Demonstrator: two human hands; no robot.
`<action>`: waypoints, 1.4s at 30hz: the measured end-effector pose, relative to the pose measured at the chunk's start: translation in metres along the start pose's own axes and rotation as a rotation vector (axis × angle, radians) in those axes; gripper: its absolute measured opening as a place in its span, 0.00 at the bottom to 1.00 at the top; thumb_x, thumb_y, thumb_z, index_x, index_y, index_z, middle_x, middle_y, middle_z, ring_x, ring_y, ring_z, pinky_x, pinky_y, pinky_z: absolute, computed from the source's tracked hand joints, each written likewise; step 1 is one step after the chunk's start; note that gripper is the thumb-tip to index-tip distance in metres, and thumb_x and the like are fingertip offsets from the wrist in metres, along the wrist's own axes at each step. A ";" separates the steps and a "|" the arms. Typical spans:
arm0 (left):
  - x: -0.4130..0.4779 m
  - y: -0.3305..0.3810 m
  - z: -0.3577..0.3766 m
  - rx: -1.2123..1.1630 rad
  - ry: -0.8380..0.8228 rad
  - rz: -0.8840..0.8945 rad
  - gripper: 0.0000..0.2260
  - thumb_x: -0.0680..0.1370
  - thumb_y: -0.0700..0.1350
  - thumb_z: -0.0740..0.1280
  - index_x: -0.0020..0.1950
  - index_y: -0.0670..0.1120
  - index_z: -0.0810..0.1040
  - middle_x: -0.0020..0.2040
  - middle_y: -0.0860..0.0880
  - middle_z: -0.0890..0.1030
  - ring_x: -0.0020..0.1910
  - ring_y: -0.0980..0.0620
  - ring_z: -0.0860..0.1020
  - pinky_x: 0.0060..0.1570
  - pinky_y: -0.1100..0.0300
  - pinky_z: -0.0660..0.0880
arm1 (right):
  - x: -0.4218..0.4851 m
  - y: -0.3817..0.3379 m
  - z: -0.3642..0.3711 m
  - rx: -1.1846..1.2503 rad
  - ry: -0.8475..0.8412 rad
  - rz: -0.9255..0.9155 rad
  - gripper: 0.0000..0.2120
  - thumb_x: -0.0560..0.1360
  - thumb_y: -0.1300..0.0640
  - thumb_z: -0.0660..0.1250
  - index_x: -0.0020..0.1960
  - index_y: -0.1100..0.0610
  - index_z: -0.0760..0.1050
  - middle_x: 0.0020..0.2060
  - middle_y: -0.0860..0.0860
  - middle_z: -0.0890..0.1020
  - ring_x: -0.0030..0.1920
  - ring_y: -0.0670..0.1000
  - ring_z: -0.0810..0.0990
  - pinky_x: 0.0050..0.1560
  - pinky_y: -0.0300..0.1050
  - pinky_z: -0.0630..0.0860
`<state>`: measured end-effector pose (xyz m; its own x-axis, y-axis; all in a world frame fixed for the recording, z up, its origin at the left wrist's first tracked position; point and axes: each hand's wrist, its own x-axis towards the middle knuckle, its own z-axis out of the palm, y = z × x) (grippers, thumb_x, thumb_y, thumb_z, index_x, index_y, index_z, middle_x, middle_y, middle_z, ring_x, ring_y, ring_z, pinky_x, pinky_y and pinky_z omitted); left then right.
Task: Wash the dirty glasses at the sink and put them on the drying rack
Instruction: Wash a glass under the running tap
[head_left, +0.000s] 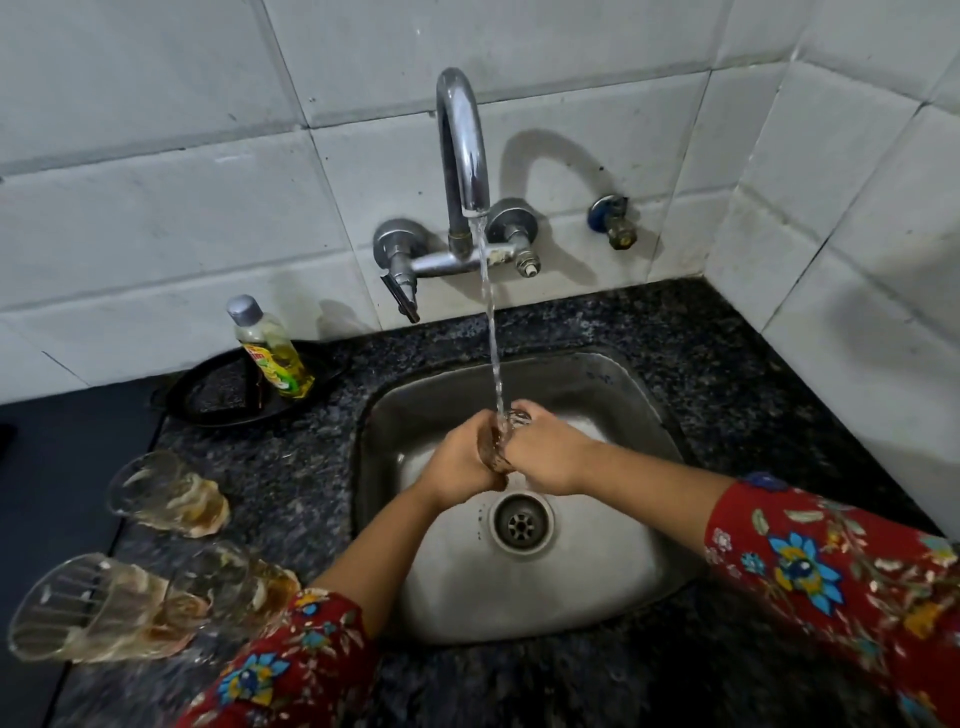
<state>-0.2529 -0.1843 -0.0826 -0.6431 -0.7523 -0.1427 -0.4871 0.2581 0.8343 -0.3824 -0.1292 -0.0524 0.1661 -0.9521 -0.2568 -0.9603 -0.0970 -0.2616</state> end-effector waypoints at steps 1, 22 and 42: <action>-0.002 0.001 0.000 0.059 0.007 -0.019 0.26 0.61 0.35 0.74 0.58 0.46 0.75 0.51 0.53 0.80 0.50 0.53 0.79 0.49 0.57 0.76 | -0.001 -0.002 0.003 0.079 0.020 0.057 0.14 0.73 0.66 0.60 0.54 0.55 0.79 0.58 0.54 0.78 0.62 0.56 0.73 0.65 0.48 0.64; -0.009 0.015 0.015 -1.428 0.077 -0.726 0.28 0.80 0.62 0.53 0.44 0.38 0.77 0.30 0.41 0.82 0.34 0.46 0.82 0.40 0.56 0.77 | 0.011 -0.028 0.007 1.055 0.150 0.481 0.14 0.80 0.60 0.53 0.58 0.61 0.76 0.55 0.56 0.80 0.54 0.55 0.78 0.60 0.51 0.74; 0.001 0.005 -0.026 -0.828 -0.354 -0.111 0.21 0.58 0.42 0.71 0.51 0.41 0.78 0.42 0.46 0.83 0.40 0.51 0.82 0.46 0.59 0.79 | -0.009 0.025 -0.005 0.046 0.574 -0.254 0.13 0.79 0.54 0.54 0.50 0.57 0.76 0.46 0.52 0.78 0.52 0.49 0.67 0.55 0.47 0.61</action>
<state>-0.2408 -0.1994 -0.0652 -0.8285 -0.4814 -0.2861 -0.0643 -0.4258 0.9025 -0.4088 -0.1243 -0.0519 0.2291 -0.9063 0.3553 -0.8940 -0.3402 -0.2914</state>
